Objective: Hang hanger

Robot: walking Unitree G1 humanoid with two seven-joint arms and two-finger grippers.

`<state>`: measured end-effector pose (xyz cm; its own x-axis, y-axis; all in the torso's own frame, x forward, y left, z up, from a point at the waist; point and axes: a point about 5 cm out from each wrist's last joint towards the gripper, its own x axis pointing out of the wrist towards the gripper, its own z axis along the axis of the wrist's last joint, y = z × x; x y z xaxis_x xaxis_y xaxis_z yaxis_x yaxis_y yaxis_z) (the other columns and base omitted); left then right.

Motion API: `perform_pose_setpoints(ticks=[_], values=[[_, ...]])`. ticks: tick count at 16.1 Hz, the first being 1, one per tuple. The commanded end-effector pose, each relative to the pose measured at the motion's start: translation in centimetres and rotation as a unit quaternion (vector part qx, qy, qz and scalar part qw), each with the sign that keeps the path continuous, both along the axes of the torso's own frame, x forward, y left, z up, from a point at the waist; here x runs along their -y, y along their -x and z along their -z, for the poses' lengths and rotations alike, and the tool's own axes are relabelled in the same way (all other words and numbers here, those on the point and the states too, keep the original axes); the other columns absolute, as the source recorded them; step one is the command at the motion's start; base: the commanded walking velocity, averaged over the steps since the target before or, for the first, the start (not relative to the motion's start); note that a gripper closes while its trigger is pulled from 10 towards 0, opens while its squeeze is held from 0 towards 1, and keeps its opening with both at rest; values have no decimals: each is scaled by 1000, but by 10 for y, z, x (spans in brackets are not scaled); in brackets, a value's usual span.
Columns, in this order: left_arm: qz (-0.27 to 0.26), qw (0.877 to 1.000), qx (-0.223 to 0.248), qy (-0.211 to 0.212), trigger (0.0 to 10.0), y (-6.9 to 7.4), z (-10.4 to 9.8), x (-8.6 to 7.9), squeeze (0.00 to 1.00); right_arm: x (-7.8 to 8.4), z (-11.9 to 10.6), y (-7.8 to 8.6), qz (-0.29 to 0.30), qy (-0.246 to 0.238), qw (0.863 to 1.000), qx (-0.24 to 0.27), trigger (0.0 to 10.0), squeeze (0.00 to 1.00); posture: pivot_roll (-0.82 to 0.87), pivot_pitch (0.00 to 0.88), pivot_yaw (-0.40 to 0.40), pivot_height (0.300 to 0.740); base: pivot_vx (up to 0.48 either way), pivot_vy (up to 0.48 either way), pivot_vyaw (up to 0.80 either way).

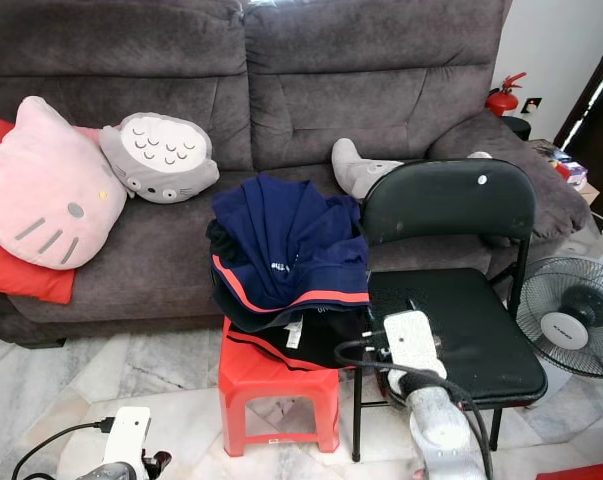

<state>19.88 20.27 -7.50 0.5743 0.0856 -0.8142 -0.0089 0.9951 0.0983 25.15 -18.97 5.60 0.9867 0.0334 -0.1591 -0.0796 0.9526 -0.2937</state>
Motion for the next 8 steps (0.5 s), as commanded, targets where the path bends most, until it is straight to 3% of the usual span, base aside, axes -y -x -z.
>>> perform_pose_setpoints(ticks=[1,4,8], values=[[3,1000,-5,-6,10000,1,0,-1,0,-1,0,-2,-6,11,1000,1,10000,0,-151,0,-6,740,0,0,0],[4,1000,-5,-6,10000,1,0,-1,0,-3,5,-5,-24,22,999,-13,10000,0,-147,0,-6,740,0,0,0],[5,1000,-5,-6,10000,1,1,-1,0,-10,-1,-9,-71,74,995,3,10000,0,-148,0,-8,740,0,0,0]])
